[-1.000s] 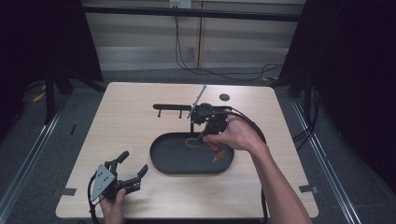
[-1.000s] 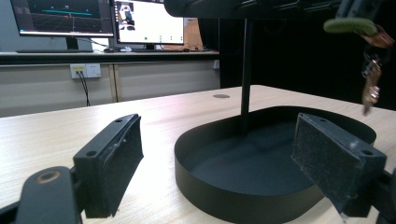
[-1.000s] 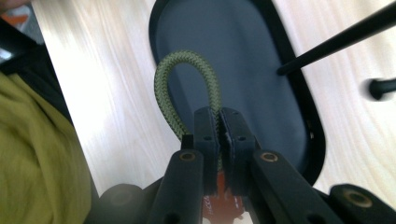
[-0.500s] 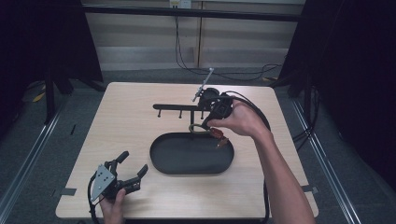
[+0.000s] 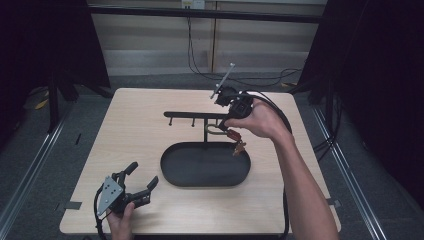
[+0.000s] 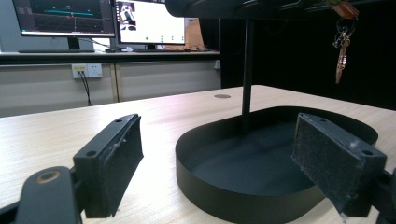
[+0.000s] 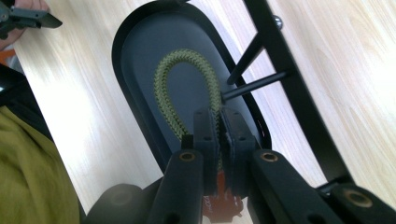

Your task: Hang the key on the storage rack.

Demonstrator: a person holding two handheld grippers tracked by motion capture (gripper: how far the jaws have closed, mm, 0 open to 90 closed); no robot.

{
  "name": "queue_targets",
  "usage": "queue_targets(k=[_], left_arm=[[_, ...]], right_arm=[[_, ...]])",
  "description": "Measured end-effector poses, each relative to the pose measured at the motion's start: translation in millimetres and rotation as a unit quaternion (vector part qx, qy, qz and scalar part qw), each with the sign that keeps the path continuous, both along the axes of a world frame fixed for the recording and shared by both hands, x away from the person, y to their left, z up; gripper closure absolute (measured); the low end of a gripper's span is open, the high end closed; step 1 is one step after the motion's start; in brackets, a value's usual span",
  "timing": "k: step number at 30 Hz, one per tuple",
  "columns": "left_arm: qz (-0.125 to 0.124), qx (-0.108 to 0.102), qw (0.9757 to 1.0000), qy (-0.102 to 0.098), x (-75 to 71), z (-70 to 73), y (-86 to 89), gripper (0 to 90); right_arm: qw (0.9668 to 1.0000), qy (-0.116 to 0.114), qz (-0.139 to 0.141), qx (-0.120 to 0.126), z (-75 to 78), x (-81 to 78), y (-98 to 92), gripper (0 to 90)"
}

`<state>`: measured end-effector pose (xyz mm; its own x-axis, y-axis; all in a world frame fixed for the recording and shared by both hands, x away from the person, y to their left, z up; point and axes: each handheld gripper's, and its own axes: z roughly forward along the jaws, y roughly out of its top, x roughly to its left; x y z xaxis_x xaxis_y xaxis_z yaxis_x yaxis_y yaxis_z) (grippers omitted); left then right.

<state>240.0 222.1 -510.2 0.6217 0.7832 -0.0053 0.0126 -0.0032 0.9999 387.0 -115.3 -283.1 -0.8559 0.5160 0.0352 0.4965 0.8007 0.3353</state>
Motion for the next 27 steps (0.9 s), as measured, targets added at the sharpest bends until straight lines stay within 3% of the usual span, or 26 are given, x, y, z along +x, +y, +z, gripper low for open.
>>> queue_targets(k=[17, 27], left_arm=[[0.0, 0.0, 1.0, 0.001, -0.1, 0.1, 0.0, 15.8], [0.0, -0.002, 1.0, 0.001, -0.2, -0.1, -0.3, 15.9]], right_arm=[[0.9997, -0.013, -0.012, -0.018, -6.1, 8.6, -0.7, 85.6], [0.9997, -0.008, -0.016, -0.014, -8.1, 11.1, 2.4, 85.0]])
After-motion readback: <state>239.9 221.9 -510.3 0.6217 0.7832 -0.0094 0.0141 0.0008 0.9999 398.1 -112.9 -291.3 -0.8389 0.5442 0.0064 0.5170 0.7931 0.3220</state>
